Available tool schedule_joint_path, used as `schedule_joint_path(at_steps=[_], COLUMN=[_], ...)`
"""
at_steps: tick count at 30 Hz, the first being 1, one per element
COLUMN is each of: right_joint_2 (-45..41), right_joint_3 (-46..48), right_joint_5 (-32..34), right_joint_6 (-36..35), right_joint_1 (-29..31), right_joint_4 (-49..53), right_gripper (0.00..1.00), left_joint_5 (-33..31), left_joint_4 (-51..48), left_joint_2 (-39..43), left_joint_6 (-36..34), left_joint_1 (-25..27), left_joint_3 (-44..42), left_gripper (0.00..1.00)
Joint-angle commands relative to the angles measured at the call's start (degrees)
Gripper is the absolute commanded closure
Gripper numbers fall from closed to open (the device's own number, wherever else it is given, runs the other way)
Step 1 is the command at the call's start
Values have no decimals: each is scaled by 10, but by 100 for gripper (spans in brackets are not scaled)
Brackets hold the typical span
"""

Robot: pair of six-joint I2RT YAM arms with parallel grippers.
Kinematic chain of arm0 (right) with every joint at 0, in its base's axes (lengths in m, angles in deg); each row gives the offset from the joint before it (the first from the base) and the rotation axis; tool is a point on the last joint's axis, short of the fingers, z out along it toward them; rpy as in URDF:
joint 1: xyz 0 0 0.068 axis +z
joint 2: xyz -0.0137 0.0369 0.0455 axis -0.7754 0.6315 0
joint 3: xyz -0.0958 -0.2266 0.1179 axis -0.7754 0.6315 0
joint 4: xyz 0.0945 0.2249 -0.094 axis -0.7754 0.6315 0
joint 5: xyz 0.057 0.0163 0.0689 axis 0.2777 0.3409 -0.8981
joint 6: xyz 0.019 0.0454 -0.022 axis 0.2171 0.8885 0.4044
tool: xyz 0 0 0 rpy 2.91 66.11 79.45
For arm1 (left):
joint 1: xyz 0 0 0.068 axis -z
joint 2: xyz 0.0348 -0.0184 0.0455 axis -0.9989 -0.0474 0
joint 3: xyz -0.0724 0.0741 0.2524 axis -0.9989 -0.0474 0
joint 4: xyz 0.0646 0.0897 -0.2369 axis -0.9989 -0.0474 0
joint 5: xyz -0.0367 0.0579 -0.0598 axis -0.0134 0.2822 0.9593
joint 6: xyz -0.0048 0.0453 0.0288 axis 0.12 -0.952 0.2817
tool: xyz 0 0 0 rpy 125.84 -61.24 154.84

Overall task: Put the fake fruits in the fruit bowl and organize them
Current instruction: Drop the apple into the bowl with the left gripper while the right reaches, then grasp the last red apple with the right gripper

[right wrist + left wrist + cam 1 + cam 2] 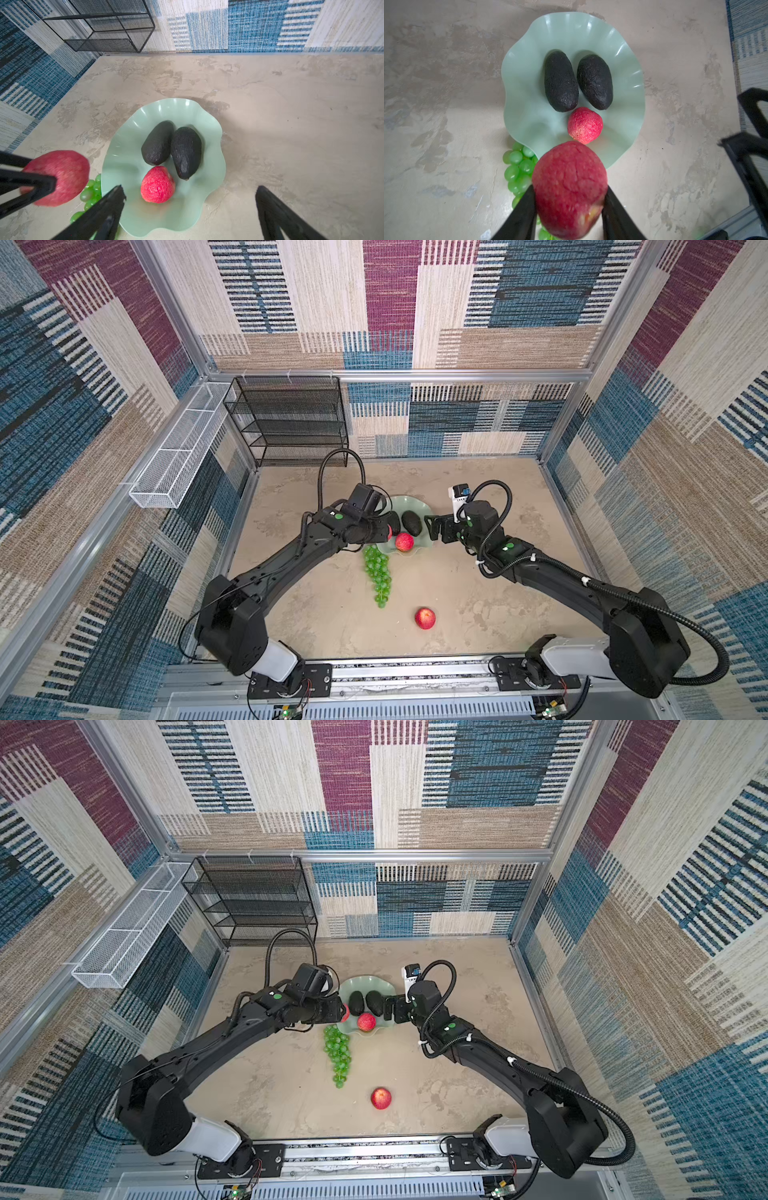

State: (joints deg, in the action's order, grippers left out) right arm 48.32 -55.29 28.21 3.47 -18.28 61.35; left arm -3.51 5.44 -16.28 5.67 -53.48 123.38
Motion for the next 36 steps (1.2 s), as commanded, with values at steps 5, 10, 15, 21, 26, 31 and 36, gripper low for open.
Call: schedule_joint_path(at_steps=[5, 10, 15, 21, 26, 31, 36], right_joint_2=[-12, -24, -48, -64, -77, -72, -80], right_joint_3=[18, 46, 68, 76, 92, 99, 118], right_joint_5=[1, -2, -3, -19, -39, -46, -50], right_joint_6=[22, 34, 43, 52, 80, 168, 259], right_joint_1=[0, 0, 0, 2, 61, 191, 283], right_joint_4=[11, 24, 39, 82, 123, 169, 196], right_gripper=[0, 0, 0, 2, 4, 6, 7], left_joint_5=[43, 56, 69, 61, 43, -20, -123], left_joint_4=[34, 44, 26, 24, 28, 72, 146], left_joint_2=[-73, -116, -159, -149, -114, -26, 115], left_joint_6=[-28, -19, -16, -13, -10, -9, -16], left_joint_1=[-20, -23, -27, -28, -31, -35, -46], left_joint_3=[20, 31, 52, 70, 97, 76, -31], left_gripper=[53, 53, 47, 30, 27, 27, 24])
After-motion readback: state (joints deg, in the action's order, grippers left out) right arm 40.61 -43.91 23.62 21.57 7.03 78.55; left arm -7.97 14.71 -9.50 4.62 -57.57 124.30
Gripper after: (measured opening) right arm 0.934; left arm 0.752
